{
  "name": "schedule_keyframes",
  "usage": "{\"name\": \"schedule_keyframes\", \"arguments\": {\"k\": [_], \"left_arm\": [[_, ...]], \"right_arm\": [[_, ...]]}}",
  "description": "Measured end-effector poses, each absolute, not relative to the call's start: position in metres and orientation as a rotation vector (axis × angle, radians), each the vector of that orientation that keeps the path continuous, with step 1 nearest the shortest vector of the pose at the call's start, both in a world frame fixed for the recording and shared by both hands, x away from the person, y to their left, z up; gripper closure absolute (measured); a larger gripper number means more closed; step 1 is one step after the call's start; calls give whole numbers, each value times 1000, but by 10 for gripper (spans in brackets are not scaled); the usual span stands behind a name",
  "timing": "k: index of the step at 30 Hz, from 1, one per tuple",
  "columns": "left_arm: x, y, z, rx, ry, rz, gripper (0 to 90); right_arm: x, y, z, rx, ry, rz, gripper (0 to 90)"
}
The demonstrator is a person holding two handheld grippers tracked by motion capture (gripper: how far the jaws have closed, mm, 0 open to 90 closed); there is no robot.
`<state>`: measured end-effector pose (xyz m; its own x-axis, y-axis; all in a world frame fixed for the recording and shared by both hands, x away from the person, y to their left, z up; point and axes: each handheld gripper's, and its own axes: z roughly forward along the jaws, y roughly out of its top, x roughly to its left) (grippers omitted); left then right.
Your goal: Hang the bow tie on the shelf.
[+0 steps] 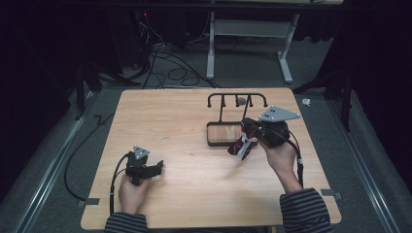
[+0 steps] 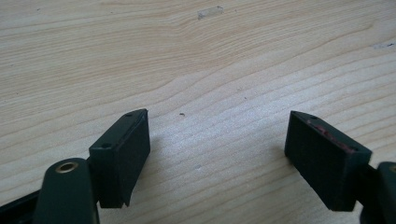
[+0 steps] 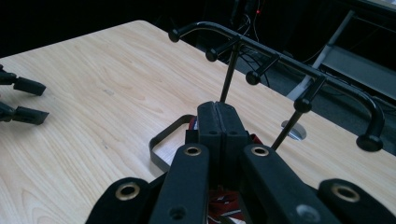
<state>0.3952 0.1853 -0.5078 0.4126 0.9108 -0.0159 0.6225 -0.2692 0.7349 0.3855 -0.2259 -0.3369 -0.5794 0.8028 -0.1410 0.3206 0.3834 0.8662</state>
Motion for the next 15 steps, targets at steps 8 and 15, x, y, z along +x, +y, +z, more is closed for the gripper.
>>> {"name": "schedule_keyframes", "arguments": {"k": [8, 15], "left_arm": [[395, 185, -508, 1997, 1298, 551, 228], [395, 185, -508, 1998, 1298, 551, 228]], "right_arm": [[397, -221, -333, 968, 2080, 1121, 900], [406, -220, -329, 986, 2066, 1112, 900]]}}
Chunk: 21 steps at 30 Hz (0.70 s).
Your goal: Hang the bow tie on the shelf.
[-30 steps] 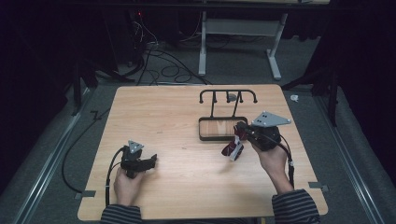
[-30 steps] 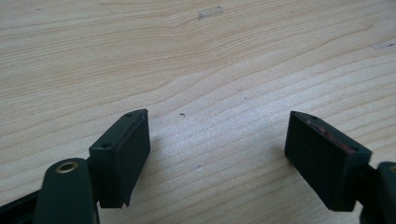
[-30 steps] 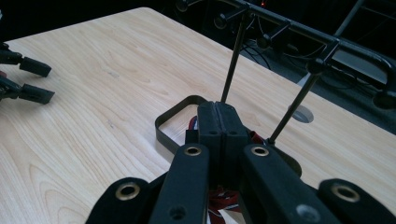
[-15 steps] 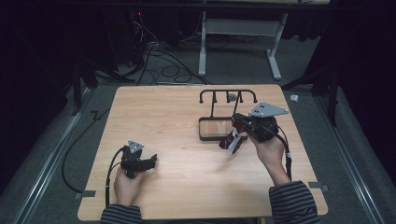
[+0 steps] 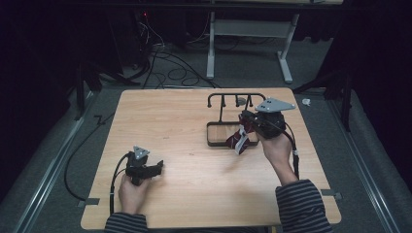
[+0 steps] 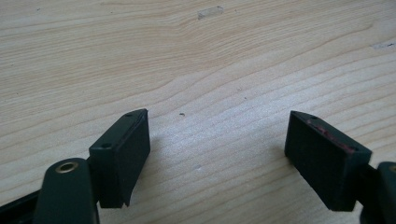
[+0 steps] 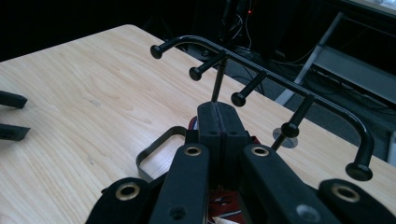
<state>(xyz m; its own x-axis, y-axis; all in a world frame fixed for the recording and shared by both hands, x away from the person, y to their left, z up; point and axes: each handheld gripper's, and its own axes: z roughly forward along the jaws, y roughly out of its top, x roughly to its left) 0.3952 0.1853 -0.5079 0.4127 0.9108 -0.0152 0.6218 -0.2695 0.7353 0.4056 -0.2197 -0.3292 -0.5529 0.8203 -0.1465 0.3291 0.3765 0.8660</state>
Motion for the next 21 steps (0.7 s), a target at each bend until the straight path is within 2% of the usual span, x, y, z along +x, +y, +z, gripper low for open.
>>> {"name": "schedule_keyframes", "arguments": {"k": [21], "left_arm": [[395, 185, -508, 1997, 1298, 551, 228]], "right_arm": [[429, -215, -319, 1027, 2048, 1087, 900]]}}
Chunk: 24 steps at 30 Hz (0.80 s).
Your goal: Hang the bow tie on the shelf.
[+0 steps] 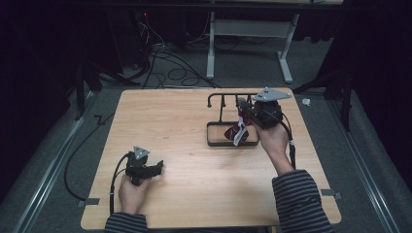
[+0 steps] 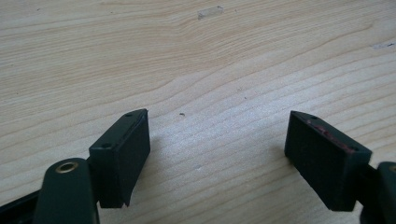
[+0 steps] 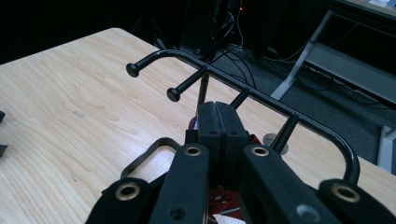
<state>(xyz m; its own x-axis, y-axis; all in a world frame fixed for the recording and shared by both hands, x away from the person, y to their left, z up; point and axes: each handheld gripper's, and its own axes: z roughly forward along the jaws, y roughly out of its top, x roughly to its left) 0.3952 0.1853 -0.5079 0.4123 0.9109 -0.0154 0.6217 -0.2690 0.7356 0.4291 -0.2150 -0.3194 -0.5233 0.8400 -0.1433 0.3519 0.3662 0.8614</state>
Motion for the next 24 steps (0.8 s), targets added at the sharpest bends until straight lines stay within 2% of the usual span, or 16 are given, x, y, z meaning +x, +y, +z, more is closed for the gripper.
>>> {"name": "schedule_keyframes", "arguments": {"k": [24], "left_arm": [[395, 185, -508, 1999, 1298, 548, 227]], "right_arm": [[450, -206, -317, 1052, 2047, 1039, 900]]}}
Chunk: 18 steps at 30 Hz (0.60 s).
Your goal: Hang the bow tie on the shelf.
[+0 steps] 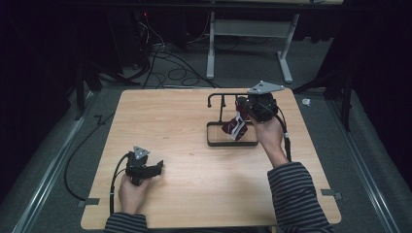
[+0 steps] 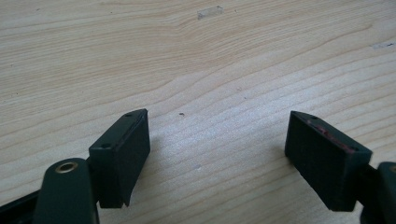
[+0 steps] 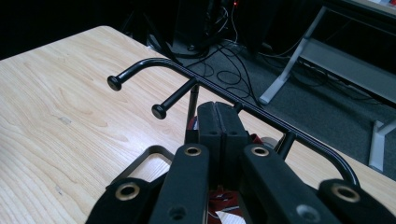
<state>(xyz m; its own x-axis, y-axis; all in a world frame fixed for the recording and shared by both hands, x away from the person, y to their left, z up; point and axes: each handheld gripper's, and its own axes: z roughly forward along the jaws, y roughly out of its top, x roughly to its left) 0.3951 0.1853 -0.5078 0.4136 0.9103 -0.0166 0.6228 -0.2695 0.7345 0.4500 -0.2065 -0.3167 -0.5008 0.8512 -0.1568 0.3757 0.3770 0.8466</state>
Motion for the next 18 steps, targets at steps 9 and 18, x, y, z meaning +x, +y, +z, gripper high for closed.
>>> {"name": "schedule_keyframes", "arguments": {"k": [9, 18], "left_arm": [[395, 185, -508, 1999, 1297, 548, 226], [395, 185, -508, 1999, 1296, 548, 226]], "right_arm": [[457, -203, -320, 1069, 2050, 1008, 900], [461, -204, -321, 1073, 2048, 970, 900]]}}
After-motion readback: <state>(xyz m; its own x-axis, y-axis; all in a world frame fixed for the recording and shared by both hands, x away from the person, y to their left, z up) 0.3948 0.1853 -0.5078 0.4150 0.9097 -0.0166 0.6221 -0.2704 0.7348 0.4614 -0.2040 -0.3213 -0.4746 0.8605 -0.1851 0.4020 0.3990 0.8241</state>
